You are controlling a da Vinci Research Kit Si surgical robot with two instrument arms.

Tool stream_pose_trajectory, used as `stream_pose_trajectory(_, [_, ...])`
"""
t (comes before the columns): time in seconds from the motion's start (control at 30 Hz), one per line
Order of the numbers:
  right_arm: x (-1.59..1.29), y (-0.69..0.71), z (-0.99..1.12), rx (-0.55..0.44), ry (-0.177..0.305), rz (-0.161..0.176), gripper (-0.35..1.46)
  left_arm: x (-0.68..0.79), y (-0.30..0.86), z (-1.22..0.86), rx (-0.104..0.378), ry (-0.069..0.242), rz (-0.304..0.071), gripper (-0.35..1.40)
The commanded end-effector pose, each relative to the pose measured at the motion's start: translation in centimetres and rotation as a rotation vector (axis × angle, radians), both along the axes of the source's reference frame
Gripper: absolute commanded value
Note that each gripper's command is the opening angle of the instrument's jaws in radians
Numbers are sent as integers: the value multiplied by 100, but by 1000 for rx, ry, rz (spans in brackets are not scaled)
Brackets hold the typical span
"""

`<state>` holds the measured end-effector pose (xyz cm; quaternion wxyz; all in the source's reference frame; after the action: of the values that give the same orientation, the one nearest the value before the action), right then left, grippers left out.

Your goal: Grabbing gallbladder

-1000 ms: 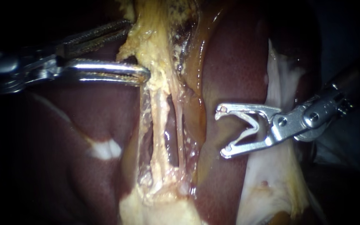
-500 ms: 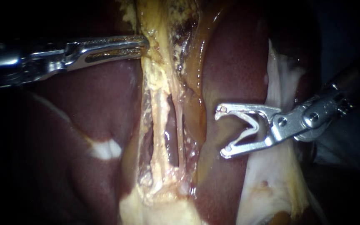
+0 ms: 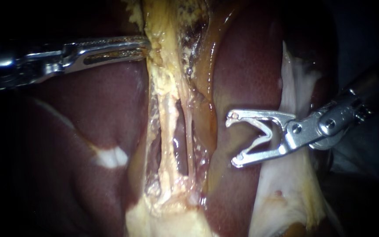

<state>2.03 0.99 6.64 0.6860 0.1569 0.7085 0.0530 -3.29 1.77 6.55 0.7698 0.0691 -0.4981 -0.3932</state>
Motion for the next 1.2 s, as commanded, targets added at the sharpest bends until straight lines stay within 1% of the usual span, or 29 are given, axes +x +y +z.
stream_pose_trajectory(0.03, [0, 0, 0, 0, 0, 0, 57, 1, -2, -3, -1, 4, -9, 12])
stream_pose_trajectory(0.07, [0, 0, 0, 0, 0, -1, 57, 3, -5, -7, 4, 5, -17, 37])
stream_pose_trajectory(0.13, [0, 0, 0, 0, 0, -1, 57, 4, -10, -12, 4, 12, -26, 57])
stream_pose_trajectory(0.17, [0, 0, 0, 0, 0, -1, 57, 4, -14, -16, 3, 17, -33, 71])
stream_pose_trajectory(0.3, [0, 0, 0, 0, 0, -1, 57, -3, -22, -22, 0, 32, -57, 96])
stream_pose_trajectory(0.37, [0, 0, 0, 0, 0, -1, 57, -9, -22, -21, 0, 42, -72, 104])
stream_pose_trajectory(0.5, [0, 0, 0, 0, 0, -1, 57, -19, -19, -15, 0, 60, -95, 108])
stream_pose_trajectory(0.53, [0, 0, 0, 0, 0, 0, 57, -24, -16, -11, 3, 71, -102, 109])
stream_pose_trajectory(0.57, [0, 0, 0, 0, 0, 0, 57, -27, -15, -9, 3, 73, -105, 109])
stream_pose_trajectory(0.6, [0, 0, 0, 0, 0, 0, 57, -32, -12, -6, 5, 83, -111, 109])
stream_pose_trajectory(0.63, [1, 0, 0, 0, 0, 0, 57, -37, -10, -2, 6, 87, -113, 109])
stream_pose_trajectory(0.73, [1, 0, 0, 0, 0, 0, 57, -48, -8, 2, 10, 91, -112, 109])
stream_pose_trajectory(0.9, [2, 0, 0, 0, 0, 0, 57, -65, -6, 4, 29, 94, -122, 109])
stream_pose_trajectory(1.0, [2, 0, 0, 0, 0, 1, 57, -71, -5, 5, 38, 100, -124, 109])
stream_pose_trajectory(1.07, [2, 0, 0, 0, 0, 1, 57, -74, -4, 7, 40, 105, -122, 106])
stream_pose_trajectory(1.2, [2, 0, 0, 0, 0, 1, 57, -72, -1, 13, 47, 117, -115, 96])
